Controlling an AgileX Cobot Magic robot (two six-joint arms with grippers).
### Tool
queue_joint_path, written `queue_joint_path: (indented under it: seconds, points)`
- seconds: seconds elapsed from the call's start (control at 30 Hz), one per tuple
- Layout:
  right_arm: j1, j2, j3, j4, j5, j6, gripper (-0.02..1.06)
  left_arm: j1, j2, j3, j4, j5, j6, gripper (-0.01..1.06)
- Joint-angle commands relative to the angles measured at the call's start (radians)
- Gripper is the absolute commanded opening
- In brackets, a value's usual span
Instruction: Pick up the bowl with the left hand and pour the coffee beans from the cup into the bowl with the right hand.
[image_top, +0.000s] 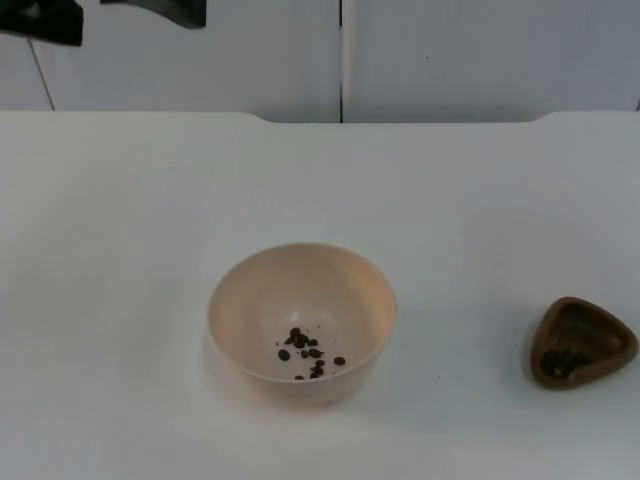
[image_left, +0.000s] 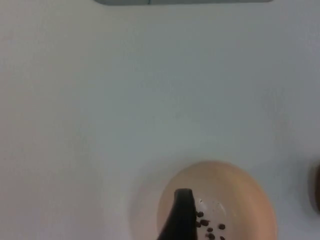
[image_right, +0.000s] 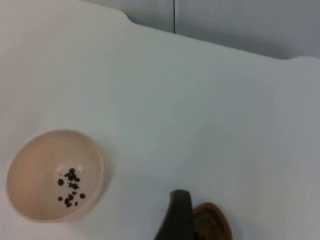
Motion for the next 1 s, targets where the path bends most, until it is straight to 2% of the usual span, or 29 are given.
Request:
queue_joint_path:
  seconds: [0.0,0.4,0.6,0.8,0.97]
  points:
    - [-0.003,-0.037,0.0,0.008,0.001,-0.016,0.68,-0.005,-0.033,0.003,-0.03,0.003,0.03,0.71]
    - [-0.003,-0.196,0.026,0.016,0.006,-0.037,0.68,-0.005,-0.14,0.003,-0.097,0.021,0.167,0.71]
    - [-0.003,-0.347,0.177,0.016,0.006,-0.06,0.68,-0.005,-0.22,0.003,-0.207,0.053,0.335,0.71]
    - [-0.003,-0.473,0.267,0.022,0.006,-0.06,0.68,-0.005,-0.276,0.003,-0.246,0.088,0.403,0.71]
    - [-0.003,-0.628,0.35,0.081,0.006,-0.092,0.68,-0.005,-0.357,0.014,-0.259,0.104,0.433,0.71]
